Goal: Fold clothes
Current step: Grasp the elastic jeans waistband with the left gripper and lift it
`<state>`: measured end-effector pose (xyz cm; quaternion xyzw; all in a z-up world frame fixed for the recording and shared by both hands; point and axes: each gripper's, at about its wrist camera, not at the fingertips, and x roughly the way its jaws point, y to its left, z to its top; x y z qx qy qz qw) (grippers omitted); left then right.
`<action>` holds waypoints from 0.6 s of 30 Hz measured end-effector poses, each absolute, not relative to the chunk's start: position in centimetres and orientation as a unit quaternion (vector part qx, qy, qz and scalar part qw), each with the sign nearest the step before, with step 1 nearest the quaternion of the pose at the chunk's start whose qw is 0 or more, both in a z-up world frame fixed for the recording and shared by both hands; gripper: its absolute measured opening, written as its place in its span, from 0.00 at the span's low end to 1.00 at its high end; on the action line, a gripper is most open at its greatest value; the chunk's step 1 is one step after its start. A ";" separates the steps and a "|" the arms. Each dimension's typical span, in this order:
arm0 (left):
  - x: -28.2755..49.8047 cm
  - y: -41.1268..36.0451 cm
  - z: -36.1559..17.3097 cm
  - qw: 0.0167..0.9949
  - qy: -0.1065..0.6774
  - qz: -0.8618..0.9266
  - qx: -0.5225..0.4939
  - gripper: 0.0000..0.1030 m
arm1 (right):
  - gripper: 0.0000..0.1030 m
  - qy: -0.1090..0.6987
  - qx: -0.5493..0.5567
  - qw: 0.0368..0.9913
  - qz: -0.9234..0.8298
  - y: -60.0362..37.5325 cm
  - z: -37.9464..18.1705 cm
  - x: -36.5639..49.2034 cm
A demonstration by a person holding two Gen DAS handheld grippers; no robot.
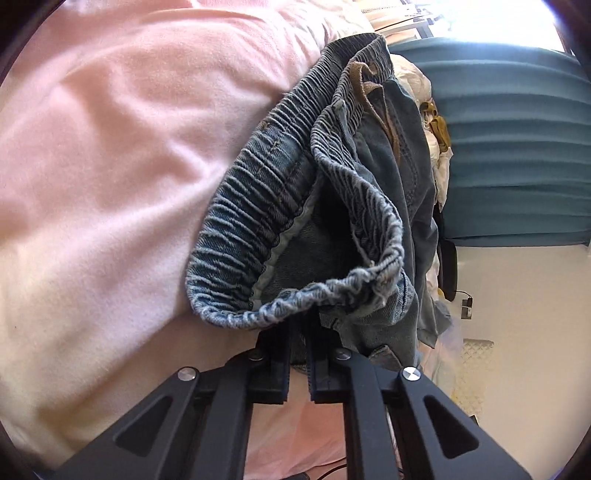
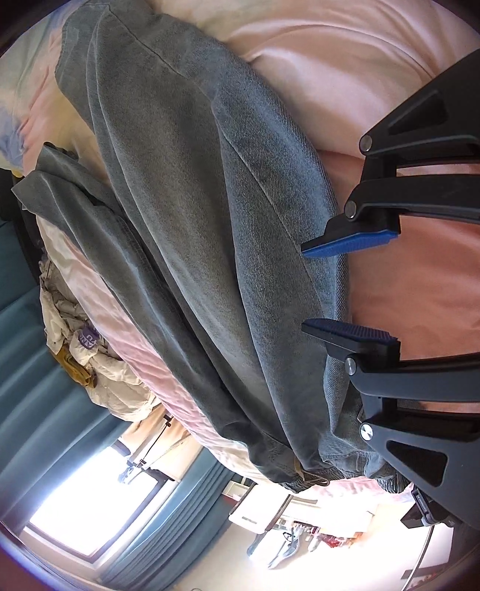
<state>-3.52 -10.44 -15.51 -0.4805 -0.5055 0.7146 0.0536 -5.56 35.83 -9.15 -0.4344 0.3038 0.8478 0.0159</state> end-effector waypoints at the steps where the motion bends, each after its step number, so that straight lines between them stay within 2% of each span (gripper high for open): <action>1: -3.3 -10.4 -15.4 0.058 -0.508 0.711 -0.482 0.07 | 0.33 0.306 -0.434 0.014 0.847 35.9 -9.1 -5.5; 3: -2.8 -10.2 -15.3 0.067 -0.519 0.700 -0.486 0.07 | 0.33 0.308 -0.431 0.012 0.848 35.8 -8.8 -5.2; 6: -2.2 -9.9 -15.0 0.069 -0.521 0.688 -0.500 0.19 | 0.33 0.310 -0.428 0.010 0.849 35.9 -8.6 -5.0; 8: -1.9 -9.9 -14.3 0.062 -0.511 0.698 -0.499 0.21 | 0.33 0.312 -0.428 0.009 0.848 35.9 -8.6 -5.0; 9: -1.8 -9.7 -13.8 0.059 -0.510 0.702 -0.494 0.28 | 0.33 0.312 -0.430 0.008 0.847 35.9 -8.7 -5.0; 10: -1.7 -9.4 -13.2 0.056 -0.510 0.706 -0.488 0.43 | 0.33 0.312 -0.432 0.007 0.846 35.9 -8.7 -5.0; 12: -1.8 -9.1 -12.4 0.054 -0.513 0.713 -0.476 0.58 | 0.33 0.314 -0.433 0.005 0.845 35.9 -8.8 -5.0; 16: -2.2 -9.0 -12.4 0.043 -0.525 0.709 -0.470 0.74 | 0.33 0.318 -0.434 0.001 0.843 36.0 -8.9 -5.0; 18: -2.5 -10.0 -13.7 0.028 -0.534 0.699 -0.475 0.74 | 0.33 0.320 -0.434 0.000 0.842 36.0 -9.0 -5.1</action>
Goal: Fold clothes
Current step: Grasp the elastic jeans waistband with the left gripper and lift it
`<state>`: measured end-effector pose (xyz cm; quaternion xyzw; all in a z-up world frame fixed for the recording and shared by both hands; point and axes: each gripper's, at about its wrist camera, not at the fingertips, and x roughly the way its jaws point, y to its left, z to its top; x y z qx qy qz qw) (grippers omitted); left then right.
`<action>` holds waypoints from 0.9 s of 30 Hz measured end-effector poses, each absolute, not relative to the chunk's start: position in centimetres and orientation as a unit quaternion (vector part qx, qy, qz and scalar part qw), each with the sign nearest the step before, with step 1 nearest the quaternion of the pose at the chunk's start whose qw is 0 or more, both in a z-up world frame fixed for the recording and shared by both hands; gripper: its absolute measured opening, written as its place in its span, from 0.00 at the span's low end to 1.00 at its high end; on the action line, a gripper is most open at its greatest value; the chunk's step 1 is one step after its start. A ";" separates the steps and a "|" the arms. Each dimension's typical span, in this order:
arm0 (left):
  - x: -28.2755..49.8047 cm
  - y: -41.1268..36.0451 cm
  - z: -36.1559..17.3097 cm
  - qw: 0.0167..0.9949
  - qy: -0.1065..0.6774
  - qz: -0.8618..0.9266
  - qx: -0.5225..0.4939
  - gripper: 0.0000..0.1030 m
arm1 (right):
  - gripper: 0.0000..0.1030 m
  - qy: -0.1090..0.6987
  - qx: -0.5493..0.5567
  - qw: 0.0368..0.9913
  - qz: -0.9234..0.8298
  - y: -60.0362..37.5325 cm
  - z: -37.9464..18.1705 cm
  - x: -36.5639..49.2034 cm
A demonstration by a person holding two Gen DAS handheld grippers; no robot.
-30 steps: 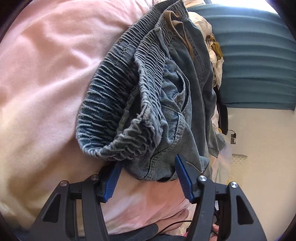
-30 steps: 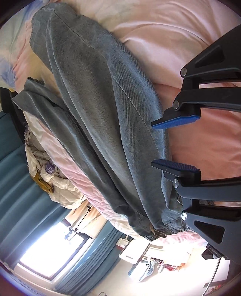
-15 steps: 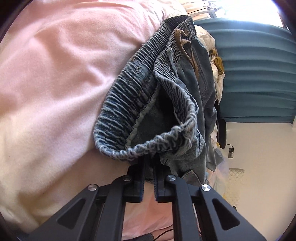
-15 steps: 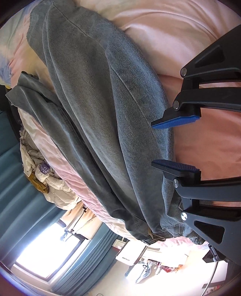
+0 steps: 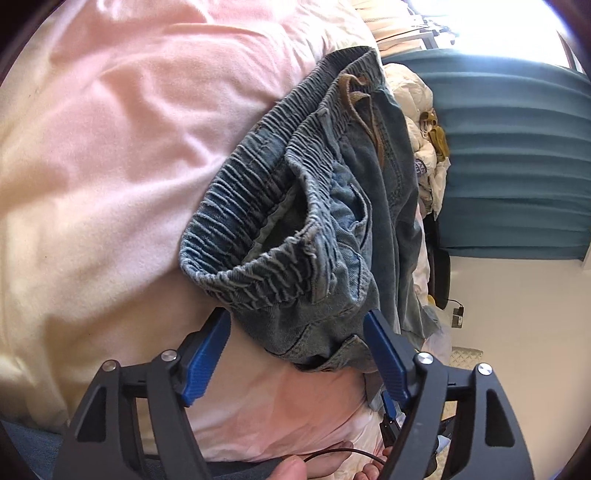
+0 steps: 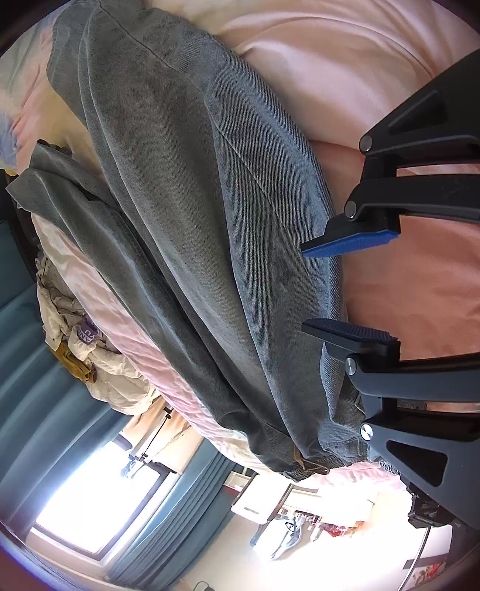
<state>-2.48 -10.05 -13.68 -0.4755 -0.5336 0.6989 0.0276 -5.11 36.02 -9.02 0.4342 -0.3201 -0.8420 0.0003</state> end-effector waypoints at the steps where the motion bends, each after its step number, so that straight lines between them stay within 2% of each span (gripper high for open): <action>1: -2.7 -10.7 -14.5 0.020 -0.538 0.693 -0.479 0.74 | 0.33 -0.321 0.434 0.001 -0.842 36.0 -9.1 -5.2; 8: -4.4 -12.4 -17.2 0.005 -0.611 0.635 -0.473 0.74 | 0.33 -0.329 0.440 -0.002 -0.836 36.3 -9.9 -5.6; 11: -5.1 -12.3 -16.9 -0.011 -0.599 0.638 -0.483 0.73 | 0.33 -0.335 0.439 -0.004 -0.833 36.6 -10.2 -5.5; 14: -5.8 -11.6 -15.3 -0.010 -0.544 0.676 -0.497 0.42 | 0.33 -0.337 0.441 -0.009 -0.832 36.7 -10.6 -5.5; 15: -6.1 -11.5 -14.4 0.003 -0.525 0.693 -0.495 0.22 | 0.33 -0.339 0.442 -0.008 -0.830 36.7 -10.7 -5.5; 16: -6.2 -11.5 -13.3 0.009 -0.509 0.709 -0.488 0.16 | 0.33 -0.340 0.443 -0.009 -0.830 36.8 -10.8 -5.5; 23: -6.7 -14.3 -4.1 0.062 -0.475 0.777 -0.409 0.14 | 0.33 -0.332 0.434 -0.001 -0.837 36.4 -10.2 -5.4; 27: -6.5 -18.0 -2.9 0.059 -0.473 0.784 -0.397 0.14 | 0.33 -0.308 0.417 0.021 -0.855 35.3 -8.9 -5.5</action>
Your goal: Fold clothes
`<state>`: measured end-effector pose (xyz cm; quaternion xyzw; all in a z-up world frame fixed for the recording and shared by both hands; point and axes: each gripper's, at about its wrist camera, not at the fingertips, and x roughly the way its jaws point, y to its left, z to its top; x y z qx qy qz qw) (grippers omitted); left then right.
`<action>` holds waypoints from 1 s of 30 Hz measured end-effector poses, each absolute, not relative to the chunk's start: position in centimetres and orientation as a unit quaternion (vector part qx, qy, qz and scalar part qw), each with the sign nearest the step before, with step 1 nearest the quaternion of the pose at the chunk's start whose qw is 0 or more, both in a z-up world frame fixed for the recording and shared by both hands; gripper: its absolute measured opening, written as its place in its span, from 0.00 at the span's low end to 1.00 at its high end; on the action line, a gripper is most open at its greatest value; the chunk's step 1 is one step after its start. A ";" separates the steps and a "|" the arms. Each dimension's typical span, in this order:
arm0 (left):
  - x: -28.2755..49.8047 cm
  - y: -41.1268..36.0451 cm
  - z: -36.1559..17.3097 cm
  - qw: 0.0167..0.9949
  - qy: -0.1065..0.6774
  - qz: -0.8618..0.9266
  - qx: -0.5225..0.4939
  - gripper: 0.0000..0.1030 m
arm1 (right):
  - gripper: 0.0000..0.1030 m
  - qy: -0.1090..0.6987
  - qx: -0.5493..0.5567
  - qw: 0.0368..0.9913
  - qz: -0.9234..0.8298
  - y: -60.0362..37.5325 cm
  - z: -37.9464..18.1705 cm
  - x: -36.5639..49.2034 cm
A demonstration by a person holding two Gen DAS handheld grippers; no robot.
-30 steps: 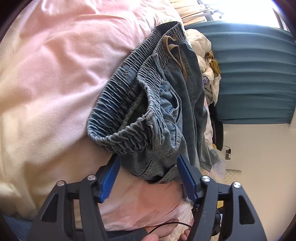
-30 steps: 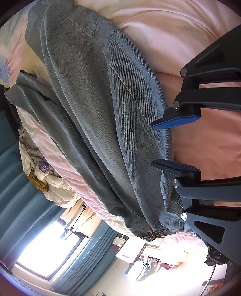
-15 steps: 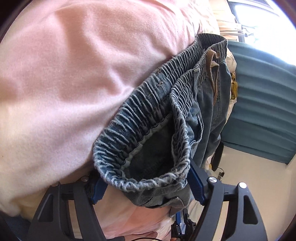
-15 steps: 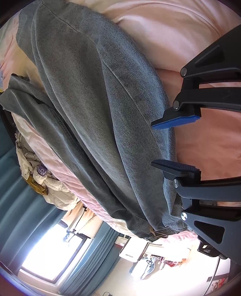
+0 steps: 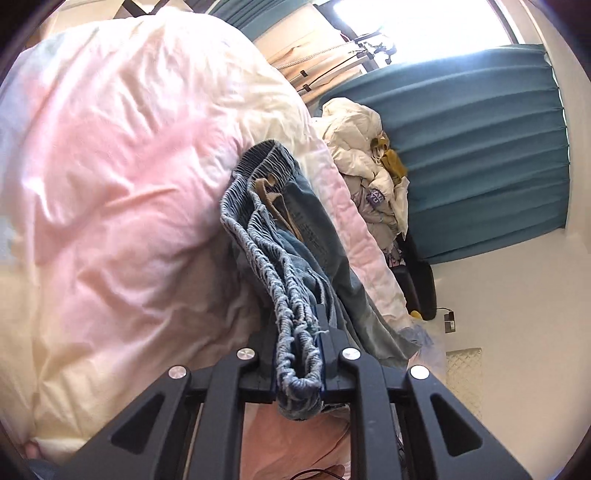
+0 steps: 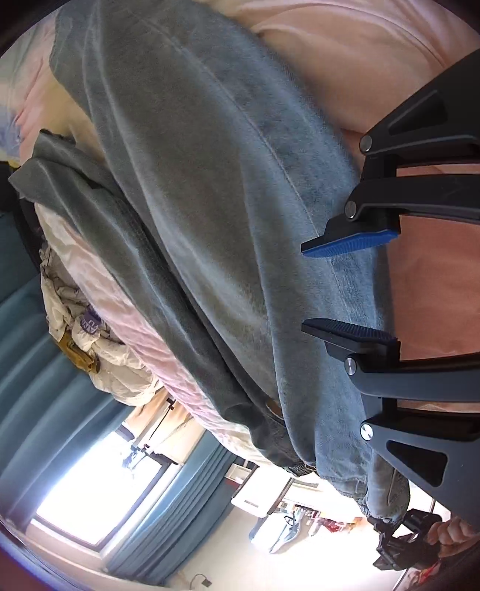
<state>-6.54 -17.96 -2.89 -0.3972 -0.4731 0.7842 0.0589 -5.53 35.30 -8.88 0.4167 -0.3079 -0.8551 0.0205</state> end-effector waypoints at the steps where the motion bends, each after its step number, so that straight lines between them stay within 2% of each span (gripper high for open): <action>1: -6.7 -18.9 -3.5 0.049 -0.469 0.784 -0.403 0.14 | 0.33 -0.297 0.420 0.027 -0.857 34.8 -8.7 -5.7; 6: -6.0 -20.2 -10.5 -0.003 -0.453 0.749 -0.483 0.14 | 0.33 -0.216 0.489 0.039 -0.844 31.2 -10.7 -7.1; 9: -5.7 -20.0 -11.9 -0.014 -0.441 0.745 -0.500 0.16 | 0.34 -0.193 0.552 0.032 -0.811 30.1 -13.8 -7.8; 14: -5.2 -19.2 -9.7 -0.024 -0.403 0.774 -0.488 0.21 | 0.34 -0.158 0.549 0.026 -0.820 29.3 -13.2 -7.8; 17: -3.8 -19.0 -8.5 -0.028 -0.380 0.788 -0.483 0.25 | 0.34 -0.175 0.539 0.031 -0.823 29.7 -12.5 -7.6; 20: -1.8 -18.9 -6.7 -0.037 -0.353 0.813 -0.462 0.36 | 0.34 -0.208 0.513 0.033 -0.832 30.9 -11.2 -7.0; 21: -0.9 -18.8 -5.9 -0.041 -0.345 0.823 -0.450 0.46 | 0.34 -0.218 0.503 0.032 -0.836 31.4 -10.6 -6.7; 22: -0.1 -18.7 -5.1 -0.045 -0.337 0.833 -0.437 0.52 | 0.34 -0.228 0.493 0.031 -0.839 31.9 -9.9 -6.4; 25: 1.3 -17.3 -2.6 -0.033 -0.295 0.861 -0.412 0.61 | 0.34 -0.250 0.460 0.028 -0.852 33.6 -7.8 -5.6; 30: 0.5 -12.4 -0.3 0.001 -0.215 0.894 -0.392 0.62 | 0.34 -0.265 0.398 0.020 -0.878 37.4 -3.6 -4.0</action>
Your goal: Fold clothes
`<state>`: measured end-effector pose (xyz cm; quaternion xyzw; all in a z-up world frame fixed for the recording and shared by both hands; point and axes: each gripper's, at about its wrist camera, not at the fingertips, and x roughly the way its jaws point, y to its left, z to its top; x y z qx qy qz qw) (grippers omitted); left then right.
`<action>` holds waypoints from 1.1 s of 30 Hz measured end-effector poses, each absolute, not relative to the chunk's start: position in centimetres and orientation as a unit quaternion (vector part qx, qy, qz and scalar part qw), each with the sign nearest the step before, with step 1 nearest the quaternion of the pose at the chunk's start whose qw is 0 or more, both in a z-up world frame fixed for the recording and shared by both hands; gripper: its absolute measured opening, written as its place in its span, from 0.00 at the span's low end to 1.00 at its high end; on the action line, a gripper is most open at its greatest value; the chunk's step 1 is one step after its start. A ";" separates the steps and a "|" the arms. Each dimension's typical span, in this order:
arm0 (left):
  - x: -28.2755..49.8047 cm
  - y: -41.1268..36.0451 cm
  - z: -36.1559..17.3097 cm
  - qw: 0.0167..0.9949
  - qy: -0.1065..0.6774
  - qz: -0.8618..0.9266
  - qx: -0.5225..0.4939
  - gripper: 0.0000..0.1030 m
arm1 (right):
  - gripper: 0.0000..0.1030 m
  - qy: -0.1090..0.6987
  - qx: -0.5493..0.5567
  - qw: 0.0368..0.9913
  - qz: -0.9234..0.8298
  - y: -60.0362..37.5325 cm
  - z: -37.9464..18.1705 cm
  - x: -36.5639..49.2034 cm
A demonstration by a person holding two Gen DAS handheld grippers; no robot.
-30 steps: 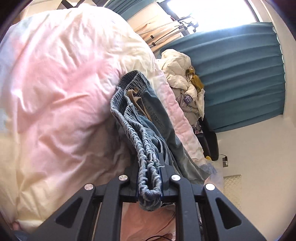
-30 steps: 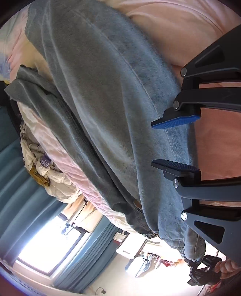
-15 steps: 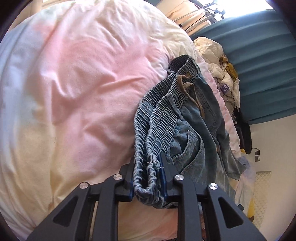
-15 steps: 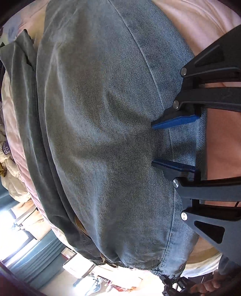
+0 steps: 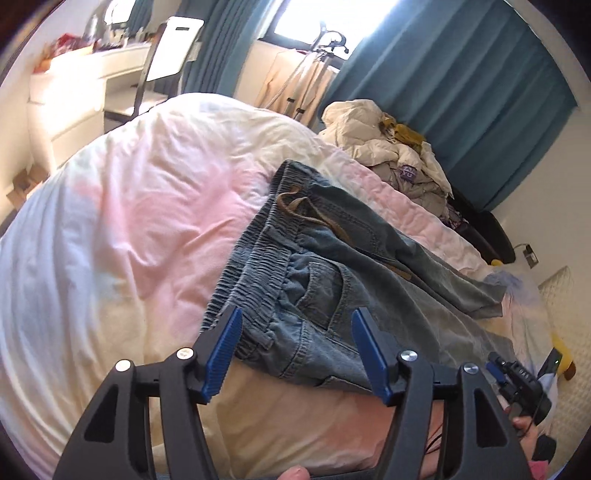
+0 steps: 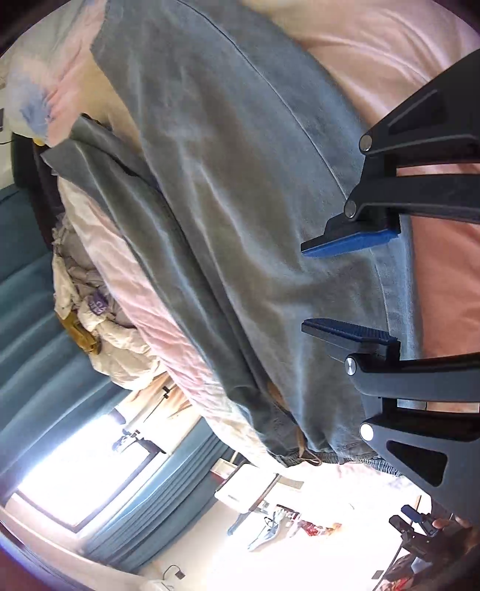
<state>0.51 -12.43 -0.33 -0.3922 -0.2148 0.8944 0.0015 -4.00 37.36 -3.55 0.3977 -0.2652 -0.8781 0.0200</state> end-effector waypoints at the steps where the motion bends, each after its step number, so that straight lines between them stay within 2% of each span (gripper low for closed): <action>1: 0.0 -11.1 -0.3 0.011 -0.203 0.897 -0.392 0.62 | 0.34 -0.254 0.383 0.007 -0.888 38.0 -2.6 -4.0; 7: -4.0 -3.3 -2.4 0.081 -0.173 0.890 -0.414 0.62 | 0.38 -0.255 0.340 -0.091 -0.901 51.3 -2.5 -1.8; 10: -6.2 0.1 -4.2 0.106 -0.158 0.883 -0.429 0.62 | 0.44 -0.284 0.333 -0.154 -0.886 59.6 -4.1 -1.1; 12: -7.5 1.8 -5.4 0.116 -0.144 0.880 -0.438 0.62 | 0.55 -0.307 0.334 -0.186 -0.871 65.1 -5.7 -0.8; 15: -8.9 3.5 -7.1 0.122 -0.125 0.876 -0.450 0.62 | 0.60 -0.343 0.333 -0.231 -0.847 72.6 -8.5 -0.3; 19: -10.4 4.6 -9.0 0.121 -0.114 0.869 -0.467 0.62 | 0.63 -0.398 0.315 -0.258 -0.822 79.0 -11.6 -0.3; 21: -10.8 4.9 -9.5 0.122 -0.113 0.866 -0.472 0.62 | 0.63 -0.422 0.291 -0.236 -0.826 80.6 -12.5 -1.0; 26: -11.3 5.9 -9.9 0.130 -0.107 0.867 -0.469 0.62 | 0.66 -0.406 0.277 -0.246 -0.835 81.0 -13.0 -3.4; 28: -11.4 6.3 -9.9 0.135 -0.103 0.867 -0.469 0.62 | 0.62 -0.379 0.278 -0.265 -0.842 80.5 -12.5 -3.9; 30: -11.4 6.7 -9.7 0.138 -0.100 0.866 -0.469 0.62 | 0.37 -0.350 0.278 -0.286 -0.847 79.9 -11.7 -4.2; 31: -11.4 6.8 -9.6 0.140 -0.098 0.867 -0.469 0.62 | 0.33 -0.345 0.277 -0.292 -0.848 79.7 -11.2 -4.0; 32: -11.3 6.9 -9.4 0.142 -0.097 0.867 -0.468 0.62 | 0.19 -0.346 0.273 -0.290 -0.850 79.7 -10.7 -3.9; 33: -11.1 7.0 -9.3 0.143 -0.096 0.868 -0.466 0.62 | 0.11 -0.344 0.270 -0.287 -0.853 79.6 -9.9 -3.8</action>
